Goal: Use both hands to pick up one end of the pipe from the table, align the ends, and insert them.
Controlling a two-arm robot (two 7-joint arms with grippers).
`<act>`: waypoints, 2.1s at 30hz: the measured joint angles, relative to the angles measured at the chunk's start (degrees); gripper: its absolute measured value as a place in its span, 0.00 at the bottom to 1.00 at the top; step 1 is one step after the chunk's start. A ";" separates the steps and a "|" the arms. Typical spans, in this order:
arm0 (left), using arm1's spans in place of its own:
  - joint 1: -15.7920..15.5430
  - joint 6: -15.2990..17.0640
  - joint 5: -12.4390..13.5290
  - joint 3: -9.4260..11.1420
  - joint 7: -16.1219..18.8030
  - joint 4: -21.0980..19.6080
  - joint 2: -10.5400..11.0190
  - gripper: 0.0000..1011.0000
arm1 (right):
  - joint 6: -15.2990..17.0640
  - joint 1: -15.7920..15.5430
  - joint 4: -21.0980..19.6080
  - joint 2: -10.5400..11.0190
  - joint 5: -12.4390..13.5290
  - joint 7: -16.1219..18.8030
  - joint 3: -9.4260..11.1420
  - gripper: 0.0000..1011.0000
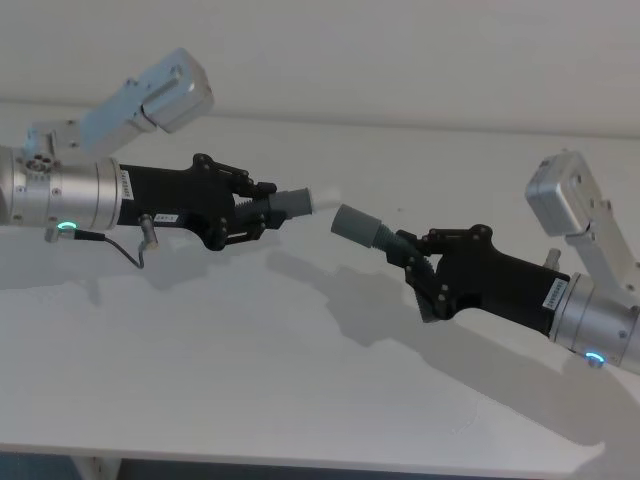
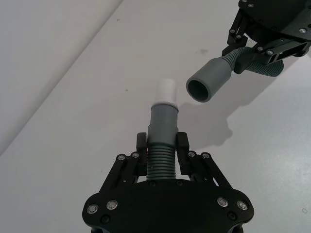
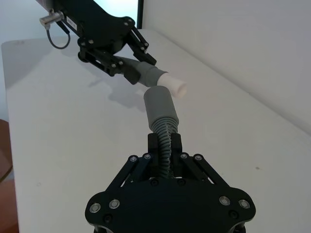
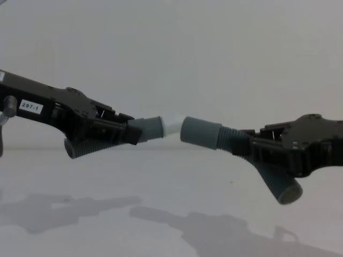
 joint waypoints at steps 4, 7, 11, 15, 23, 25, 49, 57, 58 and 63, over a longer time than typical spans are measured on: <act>-0.10 0.17 -0.08 0.16 0.24 -0.16 0.20 0.34 | 0.18 0.08 0.22 0.16 0.07 -0.29 -0.14 0.14; -0.17 0.33 -0.13 0.29 0.41 -0.24 0.37 0.34 | 0.33 0.14 0.38 0.25 0.22 -0.54 -0.26 0.14; -0.27 0.48 -0.23 0.46 0.57 -0.41 0.58 0.34 | 0.48 0.20 0.57 0.34 0.38 -0.82 -0.40 0.14; -0.35 0.65 -0.40 0.62 0.67 -0.55 0.79 0.34 | 0.62 0.31 0.75 0.36 0.49 -1.15 -0.53 0.14; -0.55 0.95 -0.93 1.08 0.69 -0.77 1.25 0.34 | 0.79 0.68 1.01 0.28 1.00 -1.74 -0.88 0.14; -0.59 1.01 -1.06 1.18 0.69 -0.79 1.33 0.34 | 0.83 0.75 1.04 0.24 1.18 -1.92 -0.96 0.14; -1.13 1.45 -2.57 2.44 0.70 -0.60 1.41 0.34 | 1.08 1.98 1.67 0.03 2.63 -2.70 -2.27 0.14; -1.32 1.48 -3.12 2.87 0.56 -0.56 1.54 0.34 | 1.22 2.68 2.35 -0.13 3.00 -2.82 -2.81 0.14; -1.32 1.48 -3.16 2.90 0.55 -0.56 1.58 0.34 | 1.25 2.85 2.49 -0.15 3.06 -2.83 -2.95 0.14; -1.40 1.48 -3.49 3.11 0.46 -0.59 1.88 0.34 | 1.27 3.41 2.98 -0.21 3.22 -2.83 -3.32 0.14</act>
